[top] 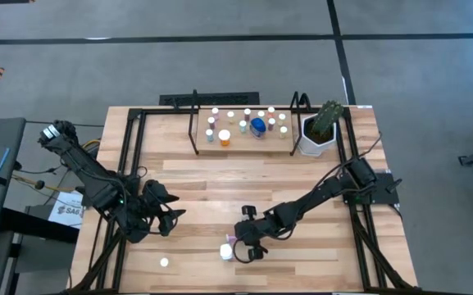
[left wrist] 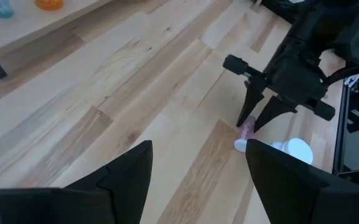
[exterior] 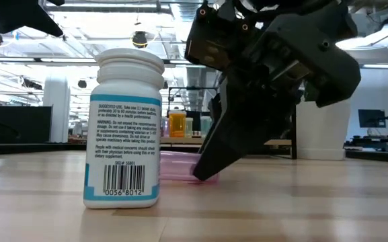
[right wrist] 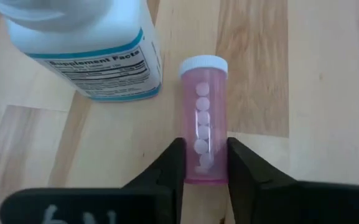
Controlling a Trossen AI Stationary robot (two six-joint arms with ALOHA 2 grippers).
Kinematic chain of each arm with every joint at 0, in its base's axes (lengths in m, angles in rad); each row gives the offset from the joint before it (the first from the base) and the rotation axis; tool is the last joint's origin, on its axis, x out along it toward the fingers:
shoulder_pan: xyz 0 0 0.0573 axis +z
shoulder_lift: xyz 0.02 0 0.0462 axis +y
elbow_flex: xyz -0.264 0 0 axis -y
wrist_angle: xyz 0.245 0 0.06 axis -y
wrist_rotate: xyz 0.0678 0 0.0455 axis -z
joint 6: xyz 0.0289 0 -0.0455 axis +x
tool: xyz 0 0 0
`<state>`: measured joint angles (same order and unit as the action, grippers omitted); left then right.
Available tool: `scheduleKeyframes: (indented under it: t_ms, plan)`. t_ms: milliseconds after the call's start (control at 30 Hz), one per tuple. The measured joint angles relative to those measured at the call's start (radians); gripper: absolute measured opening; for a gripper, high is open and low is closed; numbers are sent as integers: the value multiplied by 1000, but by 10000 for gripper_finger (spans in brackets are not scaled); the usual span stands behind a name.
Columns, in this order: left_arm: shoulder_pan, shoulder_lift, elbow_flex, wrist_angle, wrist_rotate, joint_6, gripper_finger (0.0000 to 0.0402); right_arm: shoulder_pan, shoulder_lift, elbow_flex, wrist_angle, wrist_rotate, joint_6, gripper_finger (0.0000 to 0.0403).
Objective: Pick and place medicine bottles onto shelf by color
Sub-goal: Put the pink pill bottle on the shelf
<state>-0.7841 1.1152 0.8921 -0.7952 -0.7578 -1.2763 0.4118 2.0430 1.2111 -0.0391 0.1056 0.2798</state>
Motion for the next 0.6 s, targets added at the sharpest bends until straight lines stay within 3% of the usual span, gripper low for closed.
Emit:
scheduleKeyframes:
  t_ms: [167, 333, 467, 600]
  plan:
    - [0, 0, 0, 0, -12, 11, 245, -21, -51, 48, -141, -4, -14, 115]
    - [5, 0, 0, 2, -109, 54, 245, -74, -153, 62, -233, 0, -86, 130]
    - [28, 0, 0, 5, -194, 112, 245, -150, -262, 61, -293, 3, -183, 122]
    - [91, 0, 0, 32, -202, 246, 245, -255, -370, 62, -302, 6, -258, 118]
